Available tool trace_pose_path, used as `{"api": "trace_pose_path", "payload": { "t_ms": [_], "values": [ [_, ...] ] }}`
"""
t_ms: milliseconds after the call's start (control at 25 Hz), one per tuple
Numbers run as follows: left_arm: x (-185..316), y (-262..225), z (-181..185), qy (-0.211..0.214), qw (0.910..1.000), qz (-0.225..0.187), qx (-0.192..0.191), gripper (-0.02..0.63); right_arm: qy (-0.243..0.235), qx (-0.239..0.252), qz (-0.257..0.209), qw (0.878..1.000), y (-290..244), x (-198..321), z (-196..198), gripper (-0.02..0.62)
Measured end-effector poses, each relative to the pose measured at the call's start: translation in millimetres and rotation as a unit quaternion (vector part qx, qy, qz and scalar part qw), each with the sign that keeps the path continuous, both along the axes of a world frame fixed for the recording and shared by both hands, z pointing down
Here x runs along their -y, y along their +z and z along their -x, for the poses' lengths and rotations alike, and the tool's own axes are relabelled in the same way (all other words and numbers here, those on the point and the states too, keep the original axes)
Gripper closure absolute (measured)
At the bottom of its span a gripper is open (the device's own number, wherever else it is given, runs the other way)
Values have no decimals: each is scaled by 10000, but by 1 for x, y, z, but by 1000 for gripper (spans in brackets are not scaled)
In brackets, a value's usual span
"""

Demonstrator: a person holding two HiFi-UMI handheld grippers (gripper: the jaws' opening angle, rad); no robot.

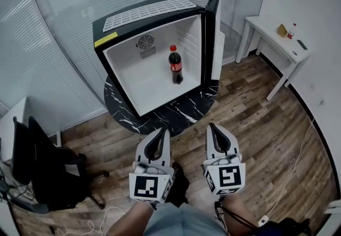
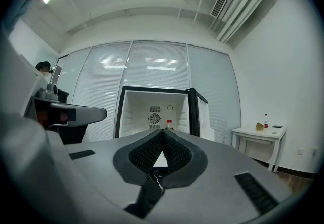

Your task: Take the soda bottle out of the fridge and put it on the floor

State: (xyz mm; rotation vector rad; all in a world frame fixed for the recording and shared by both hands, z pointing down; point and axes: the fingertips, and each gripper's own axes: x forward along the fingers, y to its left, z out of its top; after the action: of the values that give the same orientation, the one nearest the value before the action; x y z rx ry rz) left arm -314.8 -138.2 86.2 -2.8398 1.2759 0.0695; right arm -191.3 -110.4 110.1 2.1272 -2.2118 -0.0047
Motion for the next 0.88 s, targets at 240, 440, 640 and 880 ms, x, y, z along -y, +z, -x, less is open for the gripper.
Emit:
{"api": "trace_pose_path", "payload": {
  "t_ms": [240,440,640,880],
  "values": [
    [60,9,-21,-52,9999,125,-21,589,-75,-11,131,9999,9,58,-20,582],
    [118,12,-39,-120,9997,194,-42,589,-190,0,173,9997,11,116,-33,581],
    [171,14,-53,-221,9996,168,-11,589,-253,44,138,9996,11,169,-44,581],
    [208,3,-63,-274,9996,26,23,589,-505,61,-21,9987,1,213,-42,581]
  ]
}}
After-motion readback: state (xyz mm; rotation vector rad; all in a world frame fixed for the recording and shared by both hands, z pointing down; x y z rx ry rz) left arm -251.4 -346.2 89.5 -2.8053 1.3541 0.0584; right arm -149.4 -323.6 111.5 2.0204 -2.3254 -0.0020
